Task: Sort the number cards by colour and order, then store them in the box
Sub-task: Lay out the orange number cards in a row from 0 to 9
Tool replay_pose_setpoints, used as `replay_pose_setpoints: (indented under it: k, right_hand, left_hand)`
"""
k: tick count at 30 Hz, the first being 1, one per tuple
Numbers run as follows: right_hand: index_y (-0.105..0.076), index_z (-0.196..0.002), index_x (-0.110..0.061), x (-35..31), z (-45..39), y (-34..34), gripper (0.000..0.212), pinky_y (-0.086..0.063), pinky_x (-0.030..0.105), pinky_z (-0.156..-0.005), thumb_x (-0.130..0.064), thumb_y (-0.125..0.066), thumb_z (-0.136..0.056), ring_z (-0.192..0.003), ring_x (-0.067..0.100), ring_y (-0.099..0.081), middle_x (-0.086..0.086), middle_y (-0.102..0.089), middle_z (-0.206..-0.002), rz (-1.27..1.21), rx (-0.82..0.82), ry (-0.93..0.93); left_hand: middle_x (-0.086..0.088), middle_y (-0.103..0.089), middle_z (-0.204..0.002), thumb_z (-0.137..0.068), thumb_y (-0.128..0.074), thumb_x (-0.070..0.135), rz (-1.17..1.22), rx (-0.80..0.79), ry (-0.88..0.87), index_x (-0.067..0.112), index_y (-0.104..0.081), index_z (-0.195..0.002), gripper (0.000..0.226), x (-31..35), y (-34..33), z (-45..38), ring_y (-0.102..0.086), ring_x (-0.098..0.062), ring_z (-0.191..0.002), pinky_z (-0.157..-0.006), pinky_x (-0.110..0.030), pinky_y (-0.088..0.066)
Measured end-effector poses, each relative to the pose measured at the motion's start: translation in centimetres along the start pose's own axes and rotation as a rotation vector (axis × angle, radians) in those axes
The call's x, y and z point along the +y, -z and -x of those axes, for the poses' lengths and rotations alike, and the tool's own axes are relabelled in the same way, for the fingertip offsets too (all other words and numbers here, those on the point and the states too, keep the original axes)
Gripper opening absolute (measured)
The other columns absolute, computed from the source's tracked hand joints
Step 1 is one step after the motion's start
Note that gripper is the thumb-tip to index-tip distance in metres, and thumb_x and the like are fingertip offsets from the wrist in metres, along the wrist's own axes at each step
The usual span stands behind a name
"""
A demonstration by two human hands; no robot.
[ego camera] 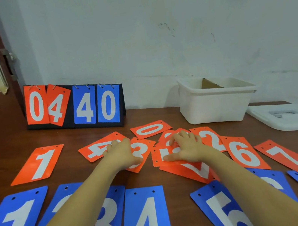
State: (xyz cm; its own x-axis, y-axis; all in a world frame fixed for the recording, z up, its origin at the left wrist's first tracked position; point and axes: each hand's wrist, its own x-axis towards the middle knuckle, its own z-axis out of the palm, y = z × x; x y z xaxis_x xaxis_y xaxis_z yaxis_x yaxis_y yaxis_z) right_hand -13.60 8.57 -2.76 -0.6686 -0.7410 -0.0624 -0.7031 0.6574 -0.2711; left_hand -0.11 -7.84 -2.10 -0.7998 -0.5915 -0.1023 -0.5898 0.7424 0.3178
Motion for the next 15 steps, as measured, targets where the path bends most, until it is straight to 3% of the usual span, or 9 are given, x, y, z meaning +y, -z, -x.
replay_pose_setpoints:
  k: [7, 12, 15]
  right_hand:
    - [-0.036, -0.118, -0.024, -1.1, 1.5, 0.6, 0.049, -0.026, 0.04, -0.106, -0.042, -0.065, -0.083, -0.123, 0.025, -0.037, 0.002, -0.047, -0.126, -0.18, 0.09, 0.03]
    - [-0.045, -0.118, -0.02, -1.4, 1.6, 0.2, 0.026, -0.024, 0.029, -0.098, -0.012, -0.047, -0.094, -0.112, 0.016, -0.05, -0.001, -0.055, -0.119, -0.249, 0.585, 0.128]
    - [-0.051, -0.112, -0.016, -1.6, 2.3, 0.9, 0.022, -0.032, 0.028, -0.092, -0.007, -0.043, -0.093, -0.1, 0.014, -0.053, 0.0, -0.056, -0.112, -0.291, 0.714, 0.145]
  left_hand:
    - [-0.006, -0.035, -0.143, -0.08, -0.06, 0.049, 0.045, 0.038, -0.069, 0.028, -0.03, -0.138, 0.068, -0.9, -0.6, 0.0, -0.033, -0.029, -0.131, -0.107, -0.047, -0.024]
    - [0.001, -0.042, -0.14, -0.085, -0.054, 0.048, 0.03, 0.044, -0.148, 0.036, -0.034, -0.134, 0.054, -1.3, -1.1, 0.5, -0.036, -0.025, -0.129, -0.106, -0.044, -0.022]
    - [-0.002, -0.038, -0.138, -0.08, -0.066, 0.035, 0.188, 0.073, -0.155, 0.037, -0.038, -0.131, 0.058, -1.3, -0.8, 0.8, -0.04, -0.025, -0.126, -0.107, -0.044, -0.032]
